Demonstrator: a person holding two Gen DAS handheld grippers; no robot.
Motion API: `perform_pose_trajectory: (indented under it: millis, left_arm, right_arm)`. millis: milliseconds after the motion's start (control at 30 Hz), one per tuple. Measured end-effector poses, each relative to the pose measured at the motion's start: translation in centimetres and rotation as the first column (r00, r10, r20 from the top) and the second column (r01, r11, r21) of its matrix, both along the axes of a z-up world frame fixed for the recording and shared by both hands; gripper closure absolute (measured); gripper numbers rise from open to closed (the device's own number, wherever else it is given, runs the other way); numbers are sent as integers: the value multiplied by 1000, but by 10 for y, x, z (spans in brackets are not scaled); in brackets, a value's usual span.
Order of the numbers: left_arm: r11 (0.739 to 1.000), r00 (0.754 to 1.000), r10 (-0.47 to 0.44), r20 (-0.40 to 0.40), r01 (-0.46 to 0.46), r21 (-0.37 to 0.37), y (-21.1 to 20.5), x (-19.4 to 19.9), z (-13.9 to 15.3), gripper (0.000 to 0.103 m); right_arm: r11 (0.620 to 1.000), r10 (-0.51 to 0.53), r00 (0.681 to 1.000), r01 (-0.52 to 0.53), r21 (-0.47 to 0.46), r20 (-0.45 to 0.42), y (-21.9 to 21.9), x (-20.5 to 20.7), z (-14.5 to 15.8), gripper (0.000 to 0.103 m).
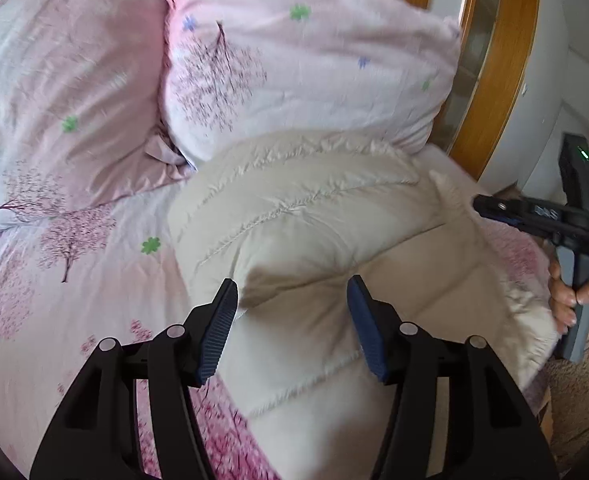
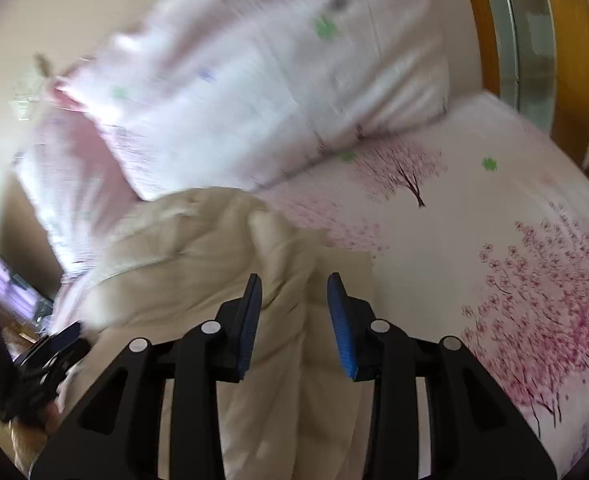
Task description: Fold large clothes
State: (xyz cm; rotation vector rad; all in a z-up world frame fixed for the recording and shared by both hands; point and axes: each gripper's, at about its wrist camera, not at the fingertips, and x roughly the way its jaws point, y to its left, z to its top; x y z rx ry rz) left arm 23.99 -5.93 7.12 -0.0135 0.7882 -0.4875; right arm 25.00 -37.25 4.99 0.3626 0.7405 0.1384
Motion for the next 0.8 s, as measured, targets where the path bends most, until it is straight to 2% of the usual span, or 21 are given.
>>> perform_pose_trajectory:
  millis: [100,233,367,500,600,667,767,800]
  left_arm:
    - [1000,1000,-14,14,15,-19,7,-17,10,45]
    - [999,999,-36,-10,36,26,5,-28,4,45]
    - [998,998,-36,-56,39,50,1,-24,-12,43]
    - [997,996,-33,-82,38,64,-6,-18,-26,40]
    - [996,997,-23,-79,29,78,-10,-14,-35,37]
    - [998,998,-18,-62,22,64,-8,-18,-32,37]
    - [998,1000,-19,-2,19,59,-1,-37,-18,38]
    - [998,999,-24,22,23,57,2,-45,-12,38]
  right_arm:
    - [995,97,995,-97,0,34,15,-30,8,68]
    - [982,183,983,-183,-51,-10,43,-55,-8,68]
    - [985,113,988,-125,-123,-103,49,-50,-35,72]
    - [997,70,986,-76,-32,-151,32,-43,-56,69]
    - [999,30,986,-32,-12,-161,25,-44,-66,60]
    - [1000,18,988,-20,-11,-152,24,-49,-66,60]
    - [999,27,998,-29,-28,-59,24,-71,-49,63]
    - [999,41,999,-41,-28,-1,22,-84,-40,63]
